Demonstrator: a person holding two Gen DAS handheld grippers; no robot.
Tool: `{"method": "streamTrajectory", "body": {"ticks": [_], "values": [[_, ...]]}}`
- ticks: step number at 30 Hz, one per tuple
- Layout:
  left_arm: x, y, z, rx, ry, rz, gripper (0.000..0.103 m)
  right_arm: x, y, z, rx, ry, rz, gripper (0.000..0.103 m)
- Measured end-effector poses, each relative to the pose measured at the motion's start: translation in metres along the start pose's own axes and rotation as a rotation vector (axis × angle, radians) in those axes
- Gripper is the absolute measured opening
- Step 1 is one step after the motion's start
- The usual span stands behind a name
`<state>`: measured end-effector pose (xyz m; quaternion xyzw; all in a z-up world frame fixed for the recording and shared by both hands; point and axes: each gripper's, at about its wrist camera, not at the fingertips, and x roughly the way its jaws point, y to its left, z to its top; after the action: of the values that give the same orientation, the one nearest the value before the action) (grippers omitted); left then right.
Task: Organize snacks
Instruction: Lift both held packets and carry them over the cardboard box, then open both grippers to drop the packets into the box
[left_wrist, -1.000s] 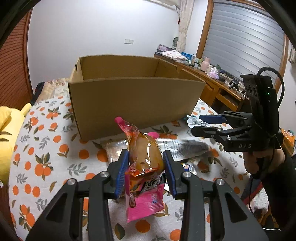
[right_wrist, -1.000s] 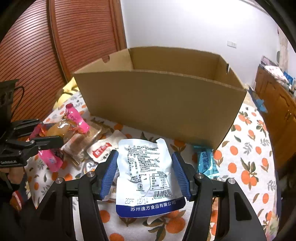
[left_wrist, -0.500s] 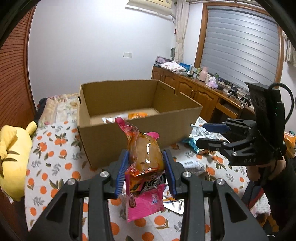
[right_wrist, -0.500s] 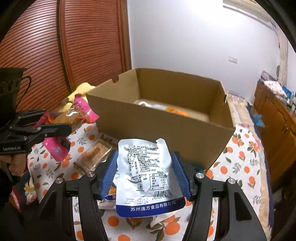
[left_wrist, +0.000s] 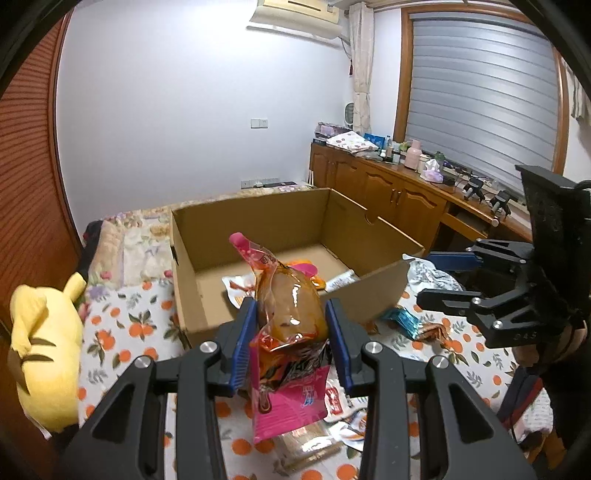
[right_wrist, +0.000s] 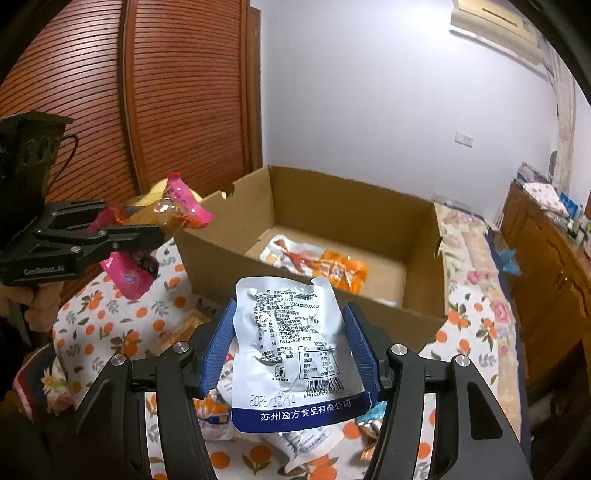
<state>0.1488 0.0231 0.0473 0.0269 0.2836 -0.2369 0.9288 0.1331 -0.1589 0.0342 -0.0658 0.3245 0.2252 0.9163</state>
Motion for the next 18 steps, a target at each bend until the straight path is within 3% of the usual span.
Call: {"method": "streamTrajectory", "body": {"ticks": [18], "values": [[0.043,0.025,0.018,-0.01,0.067,0.064,0.036,0.016,-0.01,0.029,0.001,-0.013,-0.007,0.061]]}}
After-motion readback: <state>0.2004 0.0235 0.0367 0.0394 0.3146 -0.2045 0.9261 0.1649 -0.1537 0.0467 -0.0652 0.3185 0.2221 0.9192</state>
